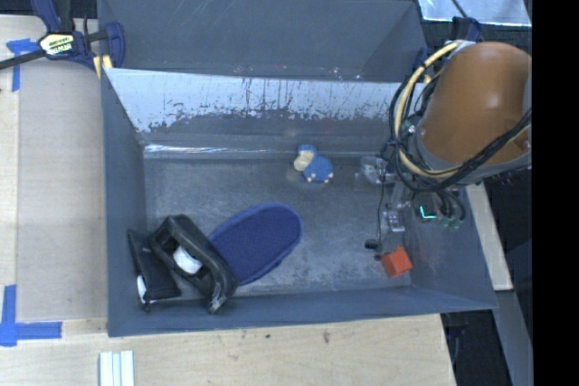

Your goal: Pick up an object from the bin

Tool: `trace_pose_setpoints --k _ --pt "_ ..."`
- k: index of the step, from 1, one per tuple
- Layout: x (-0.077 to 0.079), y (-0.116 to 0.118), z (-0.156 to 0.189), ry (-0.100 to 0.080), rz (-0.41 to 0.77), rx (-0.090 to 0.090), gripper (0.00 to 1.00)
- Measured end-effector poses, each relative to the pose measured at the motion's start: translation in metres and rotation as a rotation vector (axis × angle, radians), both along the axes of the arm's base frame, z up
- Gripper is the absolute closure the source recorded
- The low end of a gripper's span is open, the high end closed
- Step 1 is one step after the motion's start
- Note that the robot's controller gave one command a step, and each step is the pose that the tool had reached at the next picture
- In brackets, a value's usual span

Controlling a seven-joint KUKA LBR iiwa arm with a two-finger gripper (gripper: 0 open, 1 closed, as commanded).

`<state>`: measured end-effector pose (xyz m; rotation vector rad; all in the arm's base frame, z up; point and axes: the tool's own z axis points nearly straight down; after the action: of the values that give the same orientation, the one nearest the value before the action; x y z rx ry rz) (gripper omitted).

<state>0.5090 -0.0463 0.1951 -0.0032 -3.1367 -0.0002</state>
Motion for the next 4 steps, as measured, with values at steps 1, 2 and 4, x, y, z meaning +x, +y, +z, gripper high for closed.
trace_pose_setpoints --k 1,2,4 --pt "0.001 0.077 -0.125 -0.012 0.458 -0.003 0.0" --pt "-0.024 0.041 -0.095 -0.003 0.677 0.001 0.0" --pt "0.037 -0.083 -0.121 -0.008 1.371 0.014 0.0"
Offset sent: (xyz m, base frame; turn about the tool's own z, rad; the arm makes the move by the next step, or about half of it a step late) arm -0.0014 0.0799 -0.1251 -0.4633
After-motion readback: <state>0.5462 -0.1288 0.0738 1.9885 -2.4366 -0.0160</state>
